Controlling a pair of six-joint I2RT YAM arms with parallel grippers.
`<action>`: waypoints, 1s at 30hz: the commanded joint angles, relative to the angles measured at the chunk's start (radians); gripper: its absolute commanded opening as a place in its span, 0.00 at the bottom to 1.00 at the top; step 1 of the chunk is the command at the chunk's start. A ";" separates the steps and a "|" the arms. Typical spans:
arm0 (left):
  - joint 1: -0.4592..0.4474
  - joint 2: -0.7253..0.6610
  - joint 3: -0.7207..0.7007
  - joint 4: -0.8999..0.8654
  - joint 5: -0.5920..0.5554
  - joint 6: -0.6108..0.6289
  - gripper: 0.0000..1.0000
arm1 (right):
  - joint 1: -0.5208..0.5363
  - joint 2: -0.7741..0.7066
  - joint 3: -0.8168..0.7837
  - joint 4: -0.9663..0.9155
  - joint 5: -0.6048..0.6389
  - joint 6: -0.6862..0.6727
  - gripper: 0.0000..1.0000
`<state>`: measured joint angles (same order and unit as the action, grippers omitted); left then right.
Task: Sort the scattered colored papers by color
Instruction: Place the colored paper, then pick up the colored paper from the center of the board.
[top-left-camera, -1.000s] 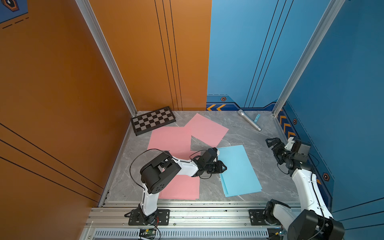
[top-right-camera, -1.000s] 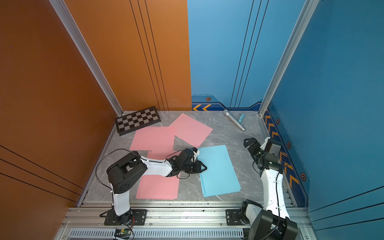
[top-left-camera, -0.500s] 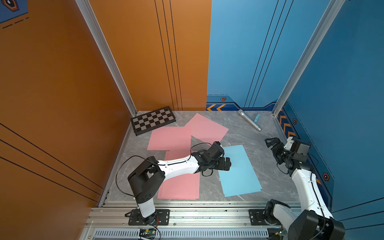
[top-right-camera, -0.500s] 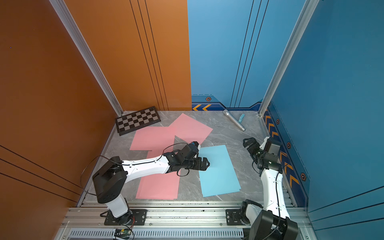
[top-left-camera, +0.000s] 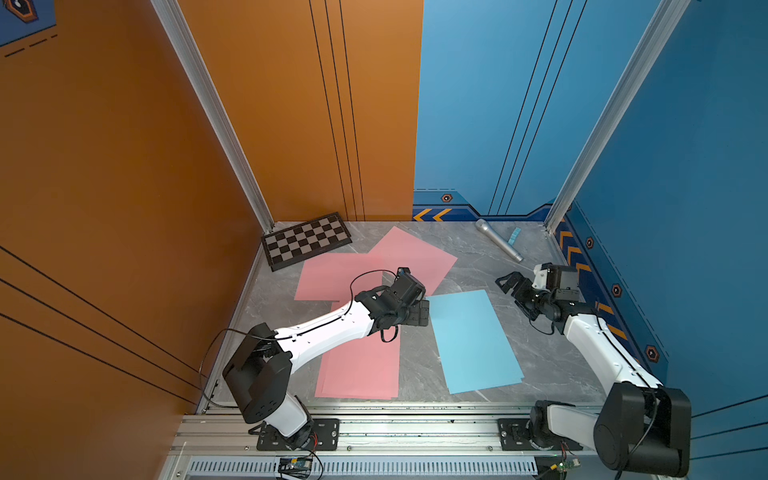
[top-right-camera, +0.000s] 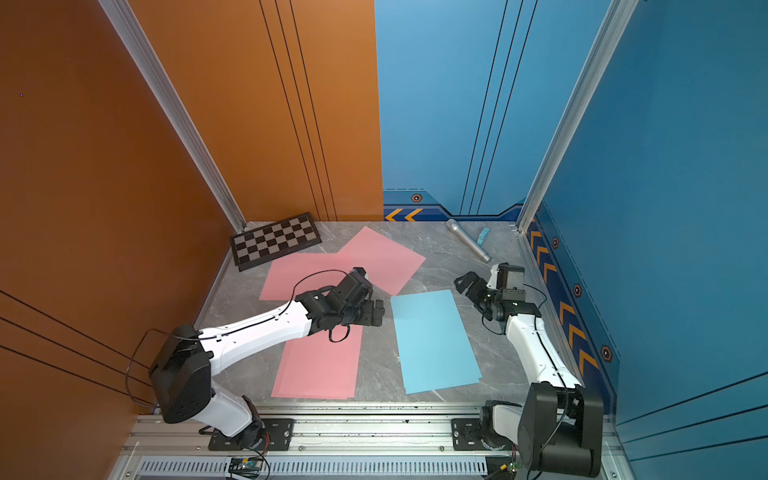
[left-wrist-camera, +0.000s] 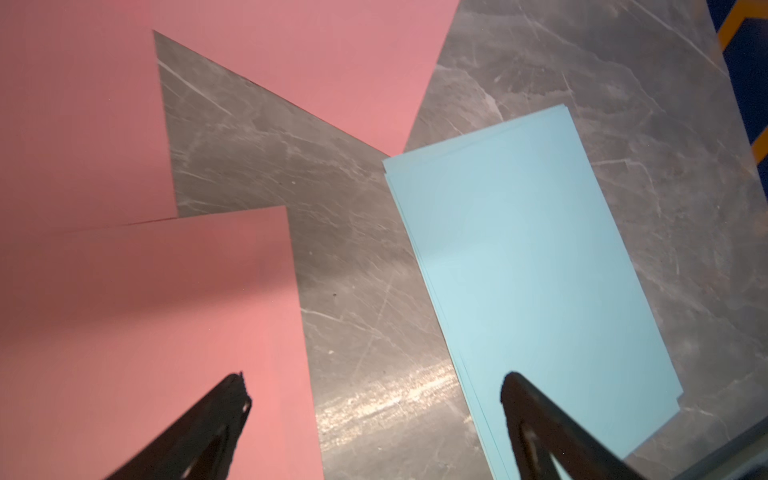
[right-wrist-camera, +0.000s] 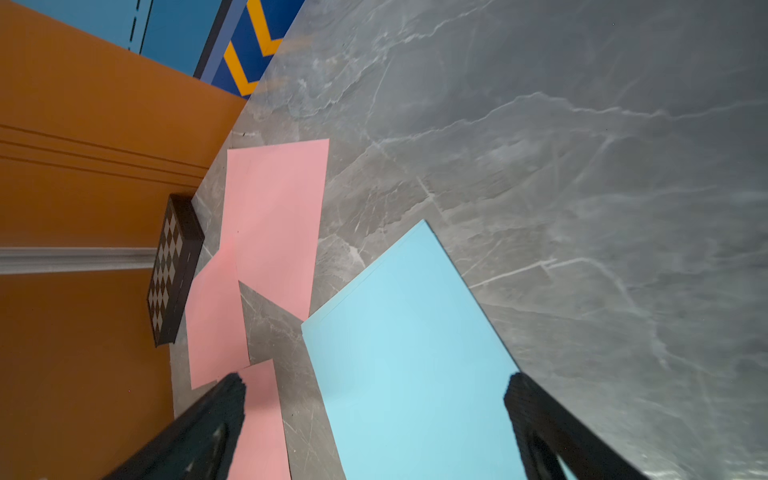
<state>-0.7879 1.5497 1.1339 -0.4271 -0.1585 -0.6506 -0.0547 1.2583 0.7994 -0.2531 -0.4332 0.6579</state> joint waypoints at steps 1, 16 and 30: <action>0.082 -0.052 -0.034 -0.048 -0.014 0.030 0.98 | 0.080 0.071 0.071 0.038 0.023 -0.041 1.00; 0.327 0.166 0.111 0.121 0.292 -0.043 0.98 | 0.252 0.554 0.479 0.058 0.011 -0.170 1.00; 0.349 0.470 0.239 0.403 0.441 -0.318 0.98 | 0.311 0.981 1.006 -0.065 0.023 -0.349 1.00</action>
<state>-0.4503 1.9911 1.3376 -0.0853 0.2440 -0.9066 0.2577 2.1818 1.7321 -0.2546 -0.4217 0.3668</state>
